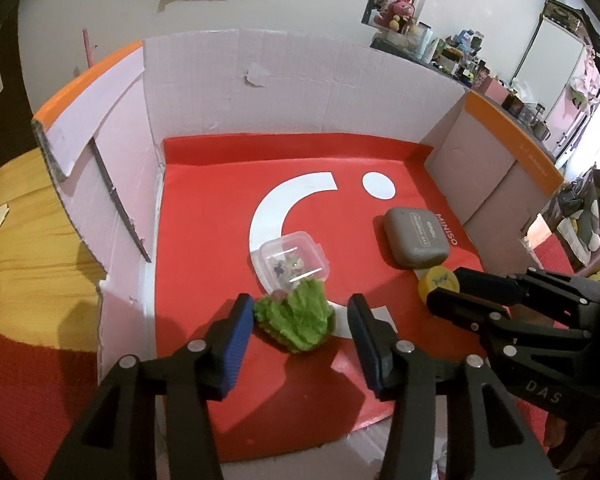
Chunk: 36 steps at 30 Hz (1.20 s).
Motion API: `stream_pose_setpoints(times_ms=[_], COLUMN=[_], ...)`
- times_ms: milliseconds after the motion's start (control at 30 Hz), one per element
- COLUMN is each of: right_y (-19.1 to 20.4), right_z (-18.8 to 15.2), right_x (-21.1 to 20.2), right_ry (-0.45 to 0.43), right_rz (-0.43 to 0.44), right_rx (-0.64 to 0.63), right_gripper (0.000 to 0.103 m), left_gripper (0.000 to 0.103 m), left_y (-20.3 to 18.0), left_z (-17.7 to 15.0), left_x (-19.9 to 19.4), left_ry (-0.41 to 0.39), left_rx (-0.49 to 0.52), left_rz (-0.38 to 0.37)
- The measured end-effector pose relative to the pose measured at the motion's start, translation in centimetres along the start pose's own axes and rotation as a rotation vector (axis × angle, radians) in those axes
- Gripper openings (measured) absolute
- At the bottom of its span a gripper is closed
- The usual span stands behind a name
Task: Organize objects
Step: 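Lower the sponge and jar onto the box floor and open both grippers, then withdraw both grippers from the box toward the remaining items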
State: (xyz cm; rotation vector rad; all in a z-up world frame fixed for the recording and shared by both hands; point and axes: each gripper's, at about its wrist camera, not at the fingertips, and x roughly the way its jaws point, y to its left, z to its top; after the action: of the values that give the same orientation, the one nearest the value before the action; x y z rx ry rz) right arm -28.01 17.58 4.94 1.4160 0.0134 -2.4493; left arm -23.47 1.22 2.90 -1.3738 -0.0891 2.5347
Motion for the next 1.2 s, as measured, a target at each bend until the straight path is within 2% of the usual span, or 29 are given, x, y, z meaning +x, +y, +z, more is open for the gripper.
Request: stream_pose_setpoints(times_ms=[33,67,100,500,600,833,900,1000,1100,1200], right_y=[0.0,0.1,0.3,1.0,1.2,1.8,1.9,2.0,2.2,2.4], right_z=[0.0,0.0,0.0,-0.3,-0.5,-0.9,-1.0,-1.2,-1.3,-1.4], right_x=[0.1,0.0,-0.1,-1.1,-1.7,-2.8,-3.0,-3.5,-3.9,-4.4], right_ry=[0.0,-0.002,-0.01,-0.034,-0.049,-0.074,-0.08,-0.089,-0.099,-0.112], right_rz=[0.0,-0.001,0.008,0.009,0.009,0.011,0.011,0.009,0.008,0.008], right_rx=[-0.001,-0.002,-0.007,-0.012,-0.017,-0.027,-0.028,-0.029,-0.031,-0.032], right_gripper=[0.034,0.049,0.055,0.056,0.065,0.066,0.07,0.071,0.072,0.08], left_gripper=[0.053,0.053,0.053,0.053,0.058,0.063,0.063,0.07,0.071,0.077], left_y=[0.0,0.0,-0.1,-0.2,-0.4,-0.7,-0.7,-0.6,-0.5,-0.4], left_z=[0.0,0.0,-0.1,-0.5,-0.7,-1.1,-1.1,-1.3,-1.6,-1.9], left_x=[0.0,-0.1,-0.1,-1.5,-1.9,-3.0,-3.4,-3.9,-4.3,-4.8], left_ry=[0.0,-0.001,-0.002,-0.031,-0.037,-0.063,-0.07,-0.085,-0.089,-0.094], left_rx=[0.001,0.002,0.003,0.014,0.016,0.02,0.021,0.022,0.018,0.015], left_rz=[0.001,0.001,0.0,0.011,0.006,0.014,0.018,0.032,0.036,0.038])
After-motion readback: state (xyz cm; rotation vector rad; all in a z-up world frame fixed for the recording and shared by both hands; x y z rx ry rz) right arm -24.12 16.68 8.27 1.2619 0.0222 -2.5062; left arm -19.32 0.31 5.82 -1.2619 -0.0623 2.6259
